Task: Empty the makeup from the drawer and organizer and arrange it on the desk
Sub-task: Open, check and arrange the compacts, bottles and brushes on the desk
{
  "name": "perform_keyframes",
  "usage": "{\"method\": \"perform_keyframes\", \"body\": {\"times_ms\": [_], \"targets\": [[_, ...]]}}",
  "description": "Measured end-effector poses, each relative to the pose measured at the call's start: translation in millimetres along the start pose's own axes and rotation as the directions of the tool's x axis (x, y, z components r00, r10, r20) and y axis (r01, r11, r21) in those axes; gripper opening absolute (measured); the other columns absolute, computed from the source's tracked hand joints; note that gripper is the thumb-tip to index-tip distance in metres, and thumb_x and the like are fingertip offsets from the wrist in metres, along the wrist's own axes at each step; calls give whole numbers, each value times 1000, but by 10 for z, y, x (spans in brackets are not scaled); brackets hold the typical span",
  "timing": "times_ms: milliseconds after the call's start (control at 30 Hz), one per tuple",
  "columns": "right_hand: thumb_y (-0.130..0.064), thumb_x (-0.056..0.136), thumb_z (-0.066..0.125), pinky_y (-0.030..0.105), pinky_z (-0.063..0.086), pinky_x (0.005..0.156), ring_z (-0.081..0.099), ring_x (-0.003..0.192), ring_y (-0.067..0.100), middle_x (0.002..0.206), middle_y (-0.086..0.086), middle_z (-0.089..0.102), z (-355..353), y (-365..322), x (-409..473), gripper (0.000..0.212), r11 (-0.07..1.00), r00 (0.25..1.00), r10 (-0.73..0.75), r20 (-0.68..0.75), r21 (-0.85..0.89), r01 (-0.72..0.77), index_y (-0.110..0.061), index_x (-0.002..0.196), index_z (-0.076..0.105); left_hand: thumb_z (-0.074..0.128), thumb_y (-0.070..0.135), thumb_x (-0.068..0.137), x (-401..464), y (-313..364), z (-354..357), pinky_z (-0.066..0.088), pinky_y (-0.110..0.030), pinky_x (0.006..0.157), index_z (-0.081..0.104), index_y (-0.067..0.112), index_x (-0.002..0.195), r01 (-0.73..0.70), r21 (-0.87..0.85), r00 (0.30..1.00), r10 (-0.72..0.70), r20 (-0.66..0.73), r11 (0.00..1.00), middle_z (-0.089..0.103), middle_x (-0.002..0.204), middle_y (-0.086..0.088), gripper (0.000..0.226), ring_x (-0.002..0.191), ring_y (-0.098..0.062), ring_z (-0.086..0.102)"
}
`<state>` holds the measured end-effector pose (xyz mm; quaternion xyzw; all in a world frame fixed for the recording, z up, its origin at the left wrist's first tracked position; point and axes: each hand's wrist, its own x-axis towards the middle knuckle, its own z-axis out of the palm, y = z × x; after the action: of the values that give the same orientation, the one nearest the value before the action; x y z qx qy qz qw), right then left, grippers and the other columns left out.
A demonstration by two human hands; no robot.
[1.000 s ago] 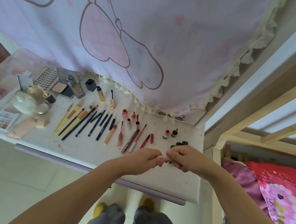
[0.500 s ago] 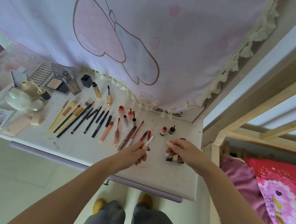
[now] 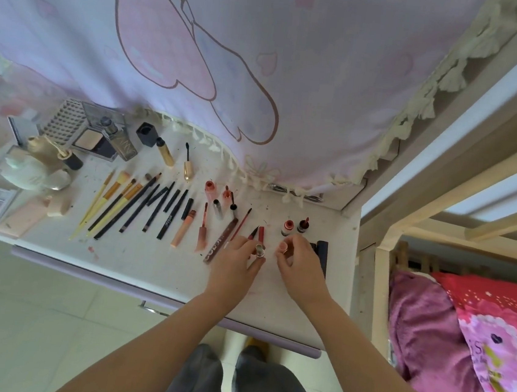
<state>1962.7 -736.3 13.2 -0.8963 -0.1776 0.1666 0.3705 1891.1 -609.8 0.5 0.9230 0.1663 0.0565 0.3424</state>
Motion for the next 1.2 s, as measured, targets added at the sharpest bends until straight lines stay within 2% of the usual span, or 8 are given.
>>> {"method": "perform_keyframes", "body": {"times_ms": [333,533,667,800,933,1033,1100,1200], "targets": [[-18,98,41,26,36,64,45,79,14,104,7,53,109,26,110,15,970,992,-24,124,-235,53,-10,110,46,72,14,78,13,-87,115,51,-39,74,66,11,99,-70,200,998,69,13,977,64,94,-4,22,87,-27,60],[-19,95,49,27,44,87,54,102,17,118,0,54,-242,63,90,31,988,995,-66,68,-133,75,-14,125,50,62,29,87,-197,-48,-3,43,-31,97,50,17,119,112,72,994,-113,3,991,56,110,3,36,104,-15,52],[-20,96,45,32,40,90,49,109,19,114,-3,64,-564,291,165,25,896,991,-116,60,-424,130,-19,114,62,48,35,95,-523,-22,-6,47,-23,85,49,26,100,117,105,974,-134,182,988,53,92,11,10,83,-6,51],[-29,96,42,30,25,98,40,121,14,121,-10,58,-409,339,163,27,820,968,-145,206,-522,235,-26,117,59,36,38,99,-356,300,204,43,-21,76,47,21,117,-14,175,951,-41,306,985,59,100,3,27,83,-10,53],[-32,94,43,33,20,105,48,117,17,113,-7,62,-295,361,159,28,744,950,-226,214,-591,311,-23,112,62,31,44,99,-69,478,423,44,-28,65,42,16,117,44,275,940,-133,315,960,62,102,-1,35,83,-19,63],[-37,86,34,33,24,97,61,96,21,90,-6,67,-244,329,126,38,722,939,-296,176,-602,341,-23,91,68,33,41,100,-9,496,449,40,-28,62,32,14,133,82,345,920,-204,335,935,61,109,-2,43,87,-21,64],[-41,88,29,32,26,91,58,99,20,94,-6,65,-244,306,79,43,722,935,-287,208,-595,353,-24,96,67,32,40,100,-41,500,422,41,-28,64,24,11,141,107,338,907,-231,351,935,57,116,-4,51,88,-21,63],[-44,97,35,31,33,84,52,102,17,104,-5,58,-318,234,9,36,808,961,-158,226,-529,258,-22,108,61,36,39,98,-165,481,313,38,-24,61,42,14,121,64,318,929,-173,327,946,54,111,-2,35,75,-13,53]]}}
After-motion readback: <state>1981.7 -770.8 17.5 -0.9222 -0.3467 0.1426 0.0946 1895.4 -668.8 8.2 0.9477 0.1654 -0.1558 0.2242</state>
